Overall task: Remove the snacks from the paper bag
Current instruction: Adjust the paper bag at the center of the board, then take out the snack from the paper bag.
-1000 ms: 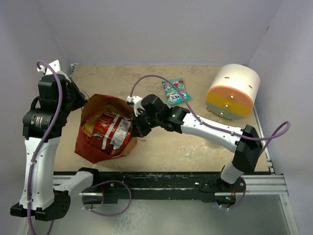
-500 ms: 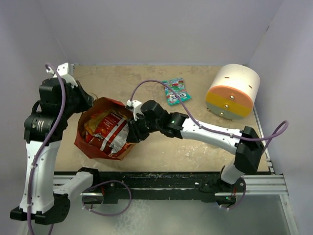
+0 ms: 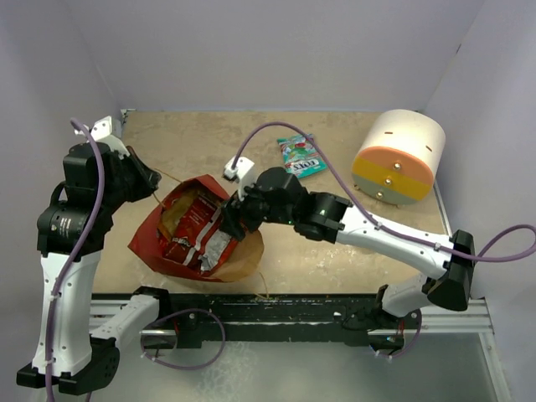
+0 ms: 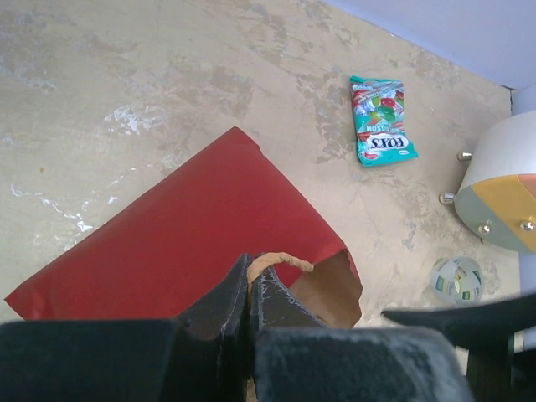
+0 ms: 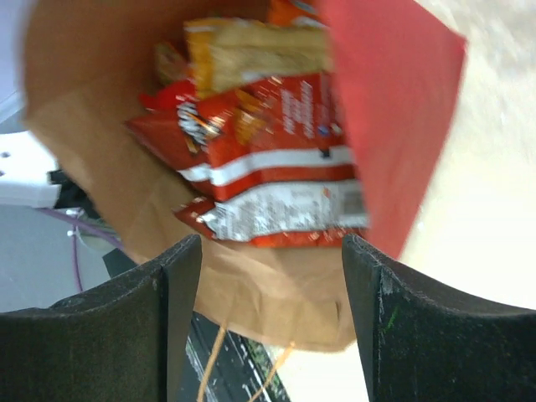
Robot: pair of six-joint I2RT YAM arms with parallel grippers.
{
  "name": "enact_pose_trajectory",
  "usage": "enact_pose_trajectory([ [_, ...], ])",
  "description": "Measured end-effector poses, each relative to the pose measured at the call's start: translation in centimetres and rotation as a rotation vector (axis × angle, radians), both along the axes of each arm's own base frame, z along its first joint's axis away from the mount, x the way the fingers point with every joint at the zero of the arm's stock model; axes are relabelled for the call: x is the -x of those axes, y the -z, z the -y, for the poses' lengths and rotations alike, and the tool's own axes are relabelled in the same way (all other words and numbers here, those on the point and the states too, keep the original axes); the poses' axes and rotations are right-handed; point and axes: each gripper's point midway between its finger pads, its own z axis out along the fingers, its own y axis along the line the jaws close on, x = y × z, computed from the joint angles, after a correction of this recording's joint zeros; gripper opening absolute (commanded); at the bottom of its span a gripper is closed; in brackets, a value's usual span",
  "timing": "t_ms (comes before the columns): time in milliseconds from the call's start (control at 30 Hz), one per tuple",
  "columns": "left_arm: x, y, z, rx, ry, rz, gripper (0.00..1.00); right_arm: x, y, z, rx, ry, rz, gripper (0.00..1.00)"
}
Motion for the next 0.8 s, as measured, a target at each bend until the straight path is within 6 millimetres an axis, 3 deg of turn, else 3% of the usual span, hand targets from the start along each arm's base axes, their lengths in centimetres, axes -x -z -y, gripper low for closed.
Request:
enact_pose_trajectory([
  [133,-0.3,0.3,0.1,0.014,-0.013,-0.018,0.00,3.8,-2.2,-4.3,-0.064,-0.175,0.134,0.65],
  [267,-0.2,0.4,-0.2,0.017,-0.037,-0.023,0.00,6.2,-1.6,-8.1,-0.106,-0.267,0.189,0.57],
  [467,0.0,0.0,-1.0,-0.003,-0.074,-0.034,0.00,4.3,3.1,-10.6,-0.032,-0.281,0.235,0.59],
  [800,-0.3,-0.6,-1.6,-0.034,-0.100,-0.061,0.00,2.3,7.4,-12.4,0.063,-0.274,0.302,0.70],
])
